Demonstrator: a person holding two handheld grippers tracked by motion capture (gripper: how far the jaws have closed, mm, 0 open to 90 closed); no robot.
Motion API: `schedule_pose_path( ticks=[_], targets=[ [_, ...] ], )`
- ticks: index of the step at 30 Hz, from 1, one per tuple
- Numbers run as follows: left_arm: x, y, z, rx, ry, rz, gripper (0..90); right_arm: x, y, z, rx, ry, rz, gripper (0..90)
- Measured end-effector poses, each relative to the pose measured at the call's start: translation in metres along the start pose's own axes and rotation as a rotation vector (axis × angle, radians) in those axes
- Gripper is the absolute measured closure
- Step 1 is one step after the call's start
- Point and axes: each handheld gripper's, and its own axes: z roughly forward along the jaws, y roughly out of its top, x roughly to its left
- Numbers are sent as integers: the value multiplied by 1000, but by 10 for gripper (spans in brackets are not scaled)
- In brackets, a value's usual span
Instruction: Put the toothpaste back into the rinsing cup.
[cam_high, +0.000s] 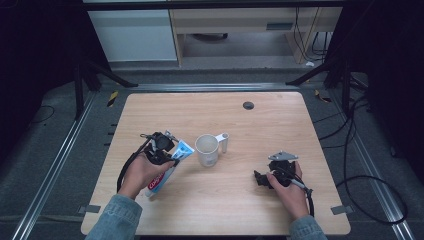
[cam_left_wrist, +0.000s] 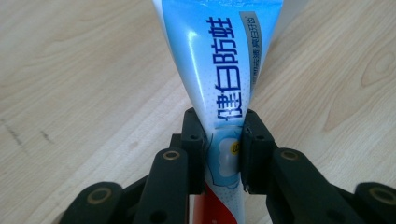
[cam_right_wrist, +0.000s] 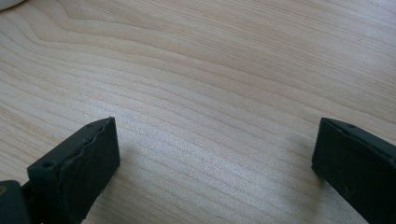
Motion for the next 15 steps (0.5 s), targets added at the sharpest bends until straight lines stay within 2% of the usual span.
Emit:
schedule_pose_path(
  ticks=[5, 9, 15],
  targets=[
    [2, 5, -15, -53, 13, -8, 742, 0, 0, 1, -2, -1, -4, 11],
    [3, 9, -20, -62, 32, -3, 742, 0, 0, 0, 0, -1, -3, 11],
    [5, 12, -23, -73, 38, -2, 742, 0, 0, 0, -2, -1, -4, 11]
  ],
)
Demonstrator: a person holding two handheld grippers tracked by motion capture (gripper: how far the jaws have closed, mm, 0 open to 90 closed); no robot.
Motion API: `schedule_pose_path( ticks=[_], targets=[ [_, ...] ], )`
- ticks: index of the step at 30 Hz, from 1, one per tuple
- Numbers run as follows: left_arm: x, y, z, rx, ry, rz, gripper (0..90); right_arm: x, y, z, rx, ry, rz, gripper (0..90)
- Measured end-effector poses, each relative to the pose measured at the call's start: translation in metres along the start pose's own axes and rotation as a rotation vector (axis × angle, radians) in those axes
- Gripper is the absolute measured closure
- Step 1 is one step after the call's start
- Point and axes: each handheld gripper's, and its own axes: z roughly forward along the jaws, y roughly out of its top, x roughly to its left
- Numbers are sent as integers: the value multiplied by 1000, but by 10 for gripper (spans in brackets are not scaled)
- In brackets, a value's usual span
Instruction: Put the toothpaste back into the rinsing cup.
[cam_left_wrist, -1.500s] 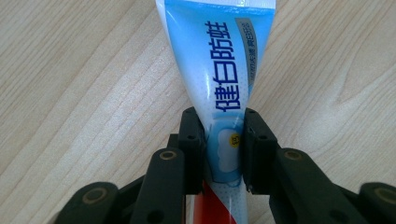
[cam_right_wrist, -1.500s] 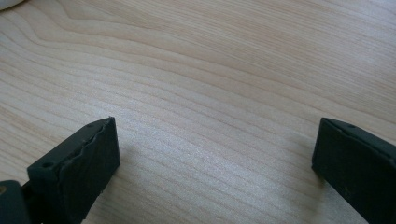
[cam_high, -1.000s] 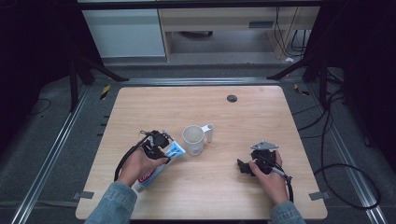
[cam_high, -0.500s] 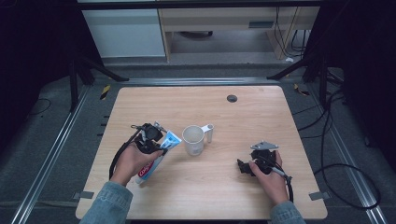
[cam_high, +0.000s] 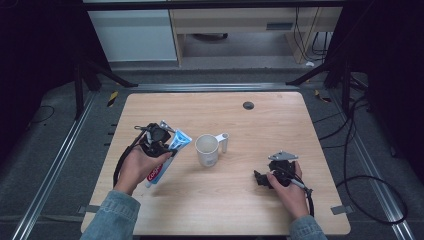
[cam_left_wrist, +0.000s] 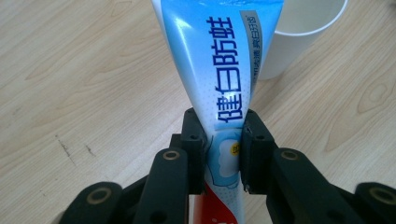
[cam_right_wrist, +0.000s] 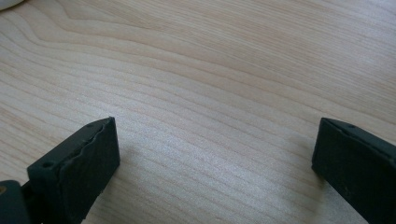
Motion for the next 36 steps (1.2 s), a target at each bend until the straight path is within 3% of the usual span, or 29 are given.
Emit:
schedule_pose_path(
  ticks=[12, 17, 29, 36],
  targets=[
    [-1, 3, -7, -41, 27, -15, 742, -1, 0, 0, 1, 4, -4, 10],
    [-8, 8, -10, -69, 38, -21, 741, 0, 0, 0, 1, 4, -4, 9],
    [-26, 19, -25, -216, 105, -90, 741, -1, 0, 0, 1, 9, -14, 9],
    [-38, 23, -33, -290, 178, -123, 740, -1, 0, 0, 1, 8, -15, 9]
  ],
)
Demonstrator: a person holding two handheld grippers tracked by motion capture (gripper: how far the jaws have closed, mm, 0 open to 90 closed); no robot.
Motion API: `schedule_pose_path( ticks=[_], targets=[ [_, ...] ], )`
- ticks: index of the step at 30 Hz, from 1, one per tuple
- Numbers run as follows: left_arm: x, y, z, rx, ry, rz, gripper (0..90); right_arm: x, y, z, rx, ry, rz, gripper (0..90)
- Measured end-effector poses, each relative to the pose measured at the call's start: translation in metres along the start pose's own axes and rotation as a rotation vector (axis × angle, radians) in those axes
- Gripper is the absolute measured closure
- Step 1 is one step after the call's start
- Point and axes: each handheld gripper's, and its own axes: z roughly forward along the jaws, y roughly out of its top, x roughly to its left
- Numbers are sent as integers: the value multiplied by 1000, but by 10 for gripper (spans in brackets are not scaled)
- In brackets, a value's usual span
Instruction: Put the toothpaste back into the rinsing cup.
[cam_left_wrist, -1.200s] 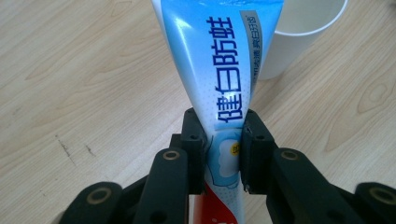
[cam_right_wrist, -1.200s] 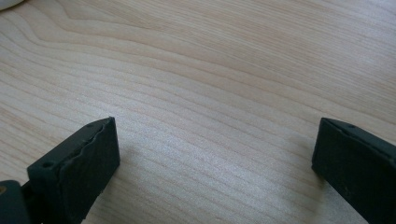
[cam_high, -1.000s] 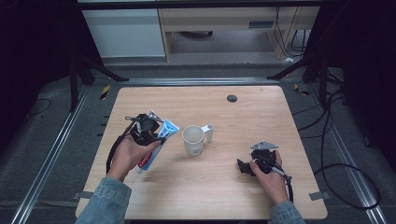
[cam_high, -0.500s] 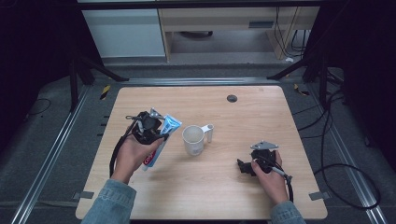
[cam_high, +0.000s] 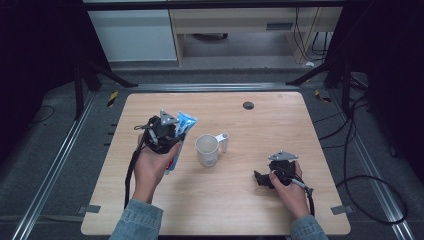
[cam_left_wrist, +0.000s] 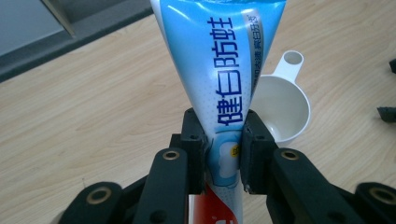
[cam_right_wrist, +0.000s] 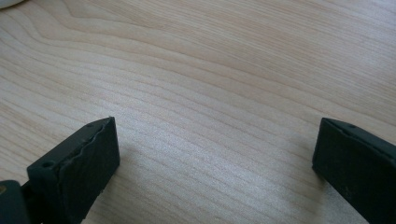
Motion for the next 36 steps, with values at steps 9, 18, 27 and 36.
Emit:
schedule_pose_path(
  ticks=[9, 18, 27, 36],
  targets=[
    [-8, -1, -6, -114, 39, -79, 740, 0, 0, 0, 0, 2, 3, 9],
    [-18, -2, -6, -184, 83, -110, 740, 0, 0, 0, 0, 10, -1, 9],
    [-31, 2, -7, -271, 126, -122, 739, -1, 1, 1, 2, 17, -3, 8],
    [-33, 8, -6, -283, 128, -126, 738, -2, 1, 1, 2, 15, -9, 9]
  ],
)
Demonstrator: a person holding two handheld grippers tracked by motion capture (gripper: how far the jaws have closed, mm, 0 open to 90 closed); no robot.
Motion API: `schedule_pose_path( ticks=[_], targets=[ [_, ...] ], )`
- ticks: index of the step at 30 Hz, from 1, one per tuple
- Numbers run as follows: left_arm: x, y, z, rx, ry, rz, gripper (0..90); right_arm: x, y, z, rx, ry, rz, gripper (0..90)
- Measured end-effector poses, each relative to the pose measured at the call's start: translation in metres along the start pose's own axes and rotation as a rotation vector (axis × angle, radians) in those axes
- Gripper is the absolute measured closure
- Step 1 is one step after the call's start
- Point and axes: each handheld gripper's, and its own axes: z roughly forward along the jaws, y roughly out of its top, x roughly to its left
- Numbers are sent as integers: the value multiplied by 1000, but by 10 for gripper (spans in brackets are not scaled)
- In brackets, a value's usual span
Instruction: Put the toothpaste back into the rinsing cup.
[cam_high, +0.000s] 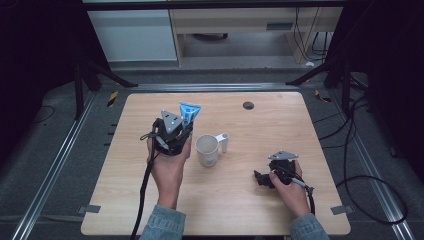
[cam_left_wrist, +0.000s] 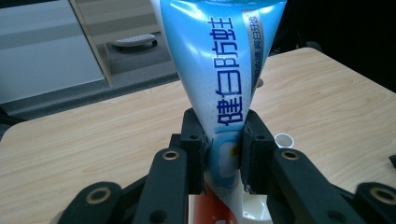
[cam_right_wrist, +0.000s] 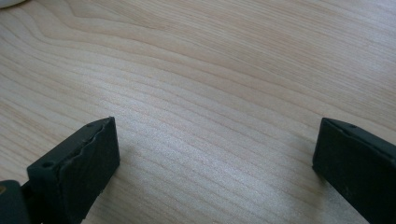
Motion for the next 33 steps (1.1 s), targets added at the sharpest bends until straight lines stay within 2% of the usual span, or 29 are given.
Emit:
schedule_pose_path(
  ticks=[11, 29, 33],
  targets=[
    [-4, 14, 3, -72, 22, -5, 739, 0, 0, 0, 0, 0, 0, 9],
    [-7, 14, 4, -113, 24, -14, 739, 0, 0, 0, -1, 1, -1, 8],
    [-9, 15, 4, -145, 23, -17, 739, 0, 0, 0, -1, 1, 0, 8]
  ],
)
